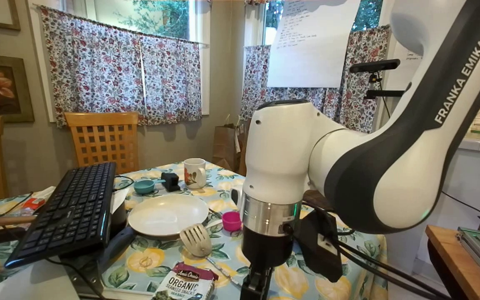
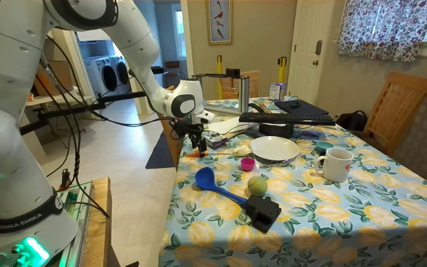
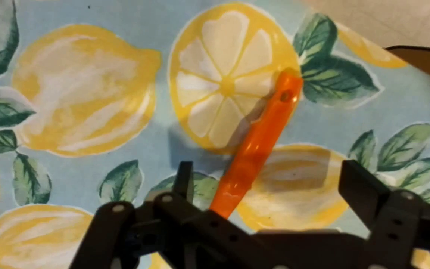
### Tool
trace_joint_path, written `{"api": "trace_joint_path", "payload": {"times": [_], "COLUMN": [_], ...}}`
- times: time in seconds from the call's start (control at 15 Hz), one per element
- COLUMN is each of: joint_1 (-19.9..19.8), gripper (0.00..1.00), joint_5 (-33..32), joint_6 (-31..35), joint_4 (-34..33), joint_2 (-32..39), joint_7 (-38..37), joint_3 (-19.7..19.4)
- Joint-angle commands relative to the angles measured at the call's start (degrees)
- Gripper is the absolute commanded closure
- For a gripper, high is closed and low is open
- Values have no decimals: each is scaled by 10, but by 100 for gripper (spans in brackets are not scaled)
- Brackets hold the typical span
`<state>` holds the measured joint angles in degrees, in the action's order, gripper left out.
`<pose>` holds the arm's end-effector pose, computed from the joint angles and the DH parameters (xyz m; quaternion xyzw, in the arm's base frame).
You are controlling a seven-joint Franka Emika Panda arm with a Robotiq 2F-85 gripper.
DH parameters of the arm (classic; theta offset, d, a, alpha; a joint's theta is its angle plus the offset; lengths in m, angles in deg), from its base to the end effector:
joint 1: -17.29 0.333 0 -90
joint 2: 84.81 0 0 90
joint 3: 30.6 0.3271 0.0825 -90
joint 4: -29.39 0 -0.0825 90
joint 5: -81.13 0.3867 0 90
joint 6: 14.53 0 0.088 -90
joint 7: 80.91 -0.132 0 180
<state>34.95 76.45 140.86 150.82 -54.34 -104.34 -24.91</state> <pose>0.5387 0.2363 0.1460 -0.9991 -0.0283 -0.0271 0.0191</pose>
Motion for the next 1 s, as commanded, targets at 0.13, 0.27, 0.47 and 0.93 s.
{"api": "trace_joint_path", "payload": {"times": [0.13, 0.27, 0.47, 0.93], "joint_1": [21, 41, 41, 18], "gripper": [0, 0, 0, 0], "joint_5": [33, 30, 34, 94], "joint_6": [48, 75, 69, 43], "joint_4": [36, 42, 29, 15], "joint_2": [-13, -12, -1, 4], "joint_7": [-16, -49, -35, -40], "joint_3": [-16, -40, -43, -13]}}
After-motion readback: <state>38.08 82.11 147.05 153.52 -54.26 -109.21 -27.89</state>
